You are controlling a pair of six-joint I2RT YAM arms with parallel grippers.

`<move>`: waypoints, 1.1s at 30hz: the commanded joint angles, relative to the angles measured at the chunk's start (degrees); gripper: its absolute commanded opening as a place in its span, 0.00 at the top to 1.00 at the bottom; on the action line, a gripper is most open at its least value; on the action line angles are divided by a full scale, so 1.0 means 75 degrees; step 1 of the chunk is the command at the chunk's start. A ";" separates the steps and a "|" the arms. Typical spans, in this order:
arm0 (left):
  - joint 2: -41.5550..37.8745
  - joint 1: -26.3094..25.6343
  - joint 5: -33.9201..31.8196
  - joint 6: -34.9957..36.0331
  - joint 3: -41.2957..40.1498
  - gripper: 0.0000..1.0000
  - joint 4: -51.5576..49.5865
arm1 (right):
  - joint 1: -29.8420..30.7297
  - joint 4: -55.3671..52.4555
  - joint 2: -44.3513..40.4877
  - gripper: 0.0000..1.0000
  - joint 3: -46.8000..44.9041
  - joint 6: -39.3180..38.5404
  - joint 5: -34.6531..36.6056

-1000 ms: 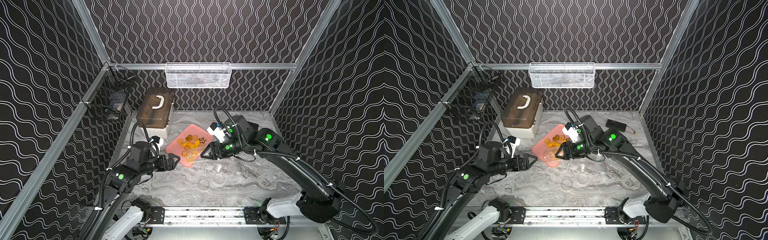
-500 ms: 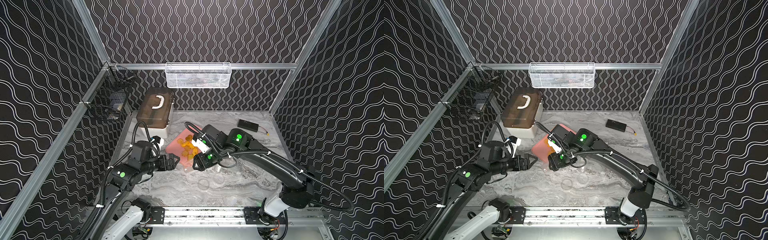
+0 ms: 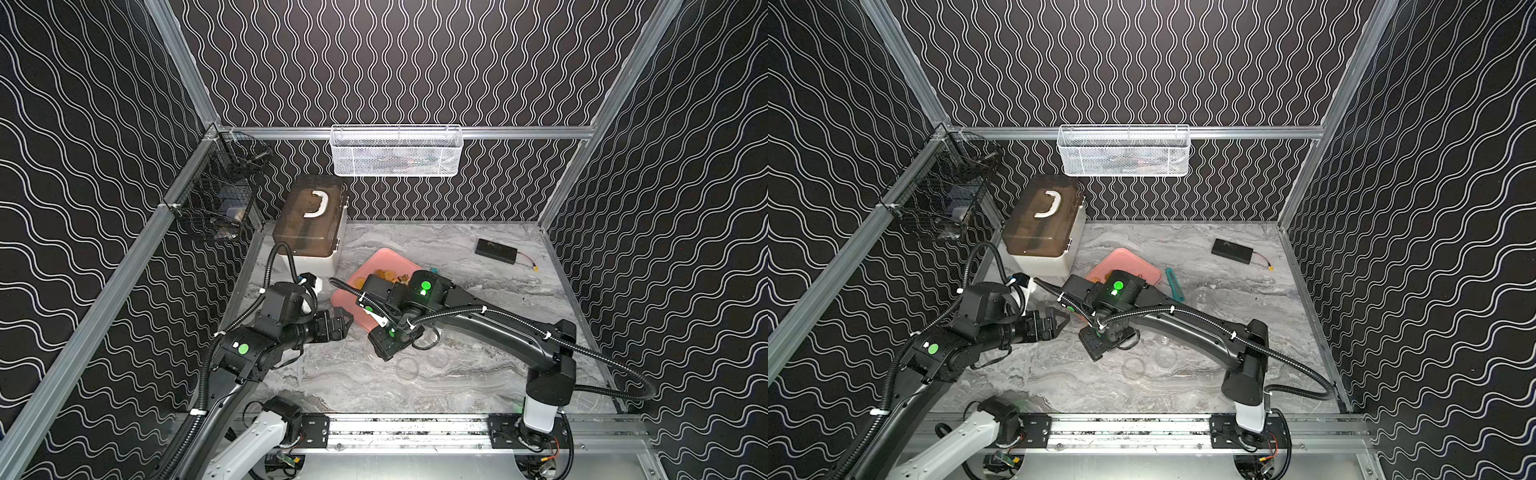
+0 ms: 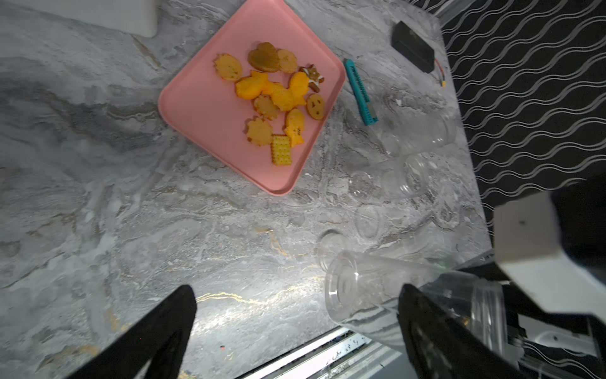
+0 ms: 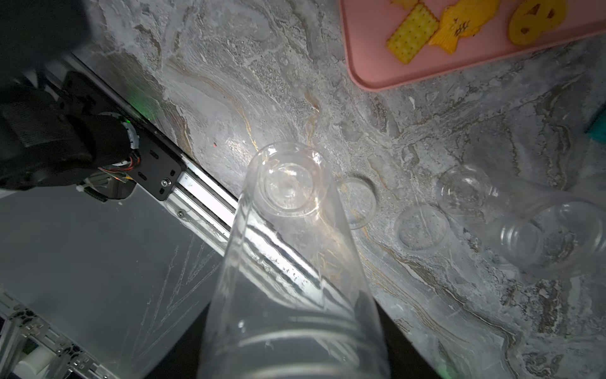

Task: Pour the cookies out of the jar
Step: Place the jar at the center of the board.

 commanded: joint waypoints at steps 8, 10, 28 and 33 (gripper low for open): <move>0.0210 0.0016 -0.1172 -0.0118 -0.0077 0.01 -0.0777 | 0.0214 -0.0327 0.0379 0.37 -0.0050 -0.0055 0.0263; 0.0276 0.0008 -0.1245 -0.0185 -0.0176 0.01 -0.0826 | 0.0223 -0.0279 0.0414 0.37 -0.0142 -0.0054 0.0270; 0.0599 0.0123 -0.1274 -0.0232 -0.0421 0.01 -0.0838 | 0.0235 -0.0237 0.0959 0.37 -0.0371 -0.0125 0.0269; 0.0644 0.0135 -0.1250 -0.0224 -0.0423 0.01 -0.0850 | 0.0238 -0.0228 0.1073 0.37 -0.0407 -0.0132 0.0302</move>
